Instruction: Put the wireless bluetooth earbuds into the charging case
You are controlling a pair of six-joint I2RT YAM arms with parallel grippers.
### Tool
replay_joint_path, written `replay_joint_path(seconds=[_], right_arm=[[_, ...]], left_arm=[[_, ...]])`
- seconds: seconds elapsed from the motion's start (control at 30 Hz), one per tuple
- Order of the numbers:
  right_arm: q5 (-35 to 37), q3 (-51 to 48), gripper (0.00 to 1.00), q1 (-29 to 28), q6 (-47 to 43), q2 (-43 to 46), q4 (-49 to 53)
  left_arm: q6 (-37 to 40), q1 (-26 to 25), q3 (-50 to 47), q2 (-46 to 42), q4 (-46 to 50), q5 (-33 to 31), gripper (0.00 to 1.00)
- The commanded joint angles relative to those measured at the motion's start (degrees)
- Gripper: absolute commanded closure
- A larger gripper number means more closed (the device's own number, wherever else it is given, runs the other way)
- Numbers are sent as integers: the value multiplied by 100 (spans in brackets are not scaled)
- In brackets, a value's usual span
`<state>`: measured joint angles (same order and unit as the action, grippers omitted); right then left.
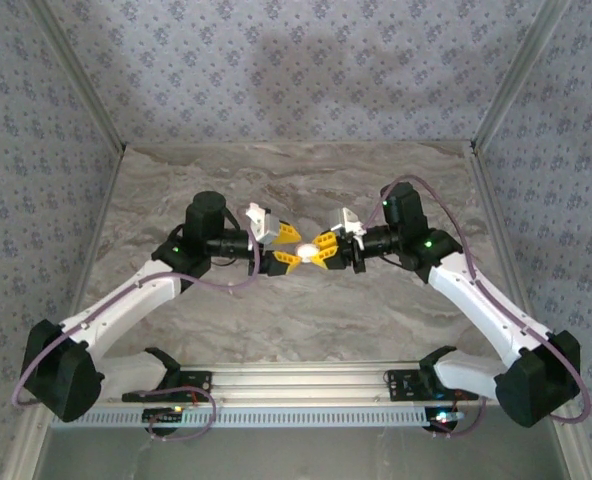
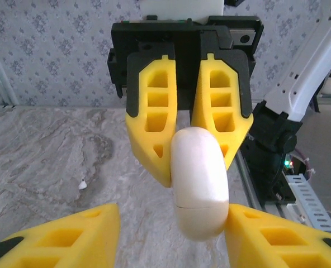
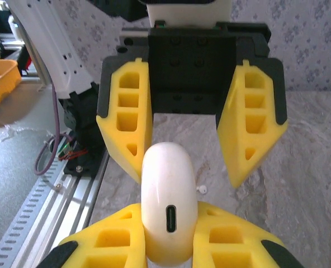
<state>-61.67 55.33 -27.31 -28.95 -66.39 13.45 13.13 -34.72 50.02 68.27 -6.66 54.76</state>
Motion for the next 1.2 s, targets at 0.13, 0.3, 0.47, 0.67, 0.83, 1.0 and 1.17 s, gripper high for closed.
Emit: replay_joint_path(seconds=[0.13,0.3,0.47,0.67,0.83,1.0,1.17], right_arm=[[-529,-3,90,111,513,46,-803],[-548,65,90,60,524,-88,-844],[-501,93,89,31,528,-149,-845],[-393,85,89,15,514,-164,-812],[-152,211,75,23,272,-117,-293],[862,562,56,19,-450,164,909],[2171,941,48,-438,-904,250,1462]], left_arm=[[-357,9,-1,-7,-570,367,52],[-184,-26,85,20,-317,368,60],[-144,-53,126,13,-245,386,68],[-67,-62,174,-35,-82,361,75],[509,-61,422,-85,892,54,86],[1728,-75,938,-156,2826,-740,87],[2498,-139,1386,-61,4121,-1616,87]])
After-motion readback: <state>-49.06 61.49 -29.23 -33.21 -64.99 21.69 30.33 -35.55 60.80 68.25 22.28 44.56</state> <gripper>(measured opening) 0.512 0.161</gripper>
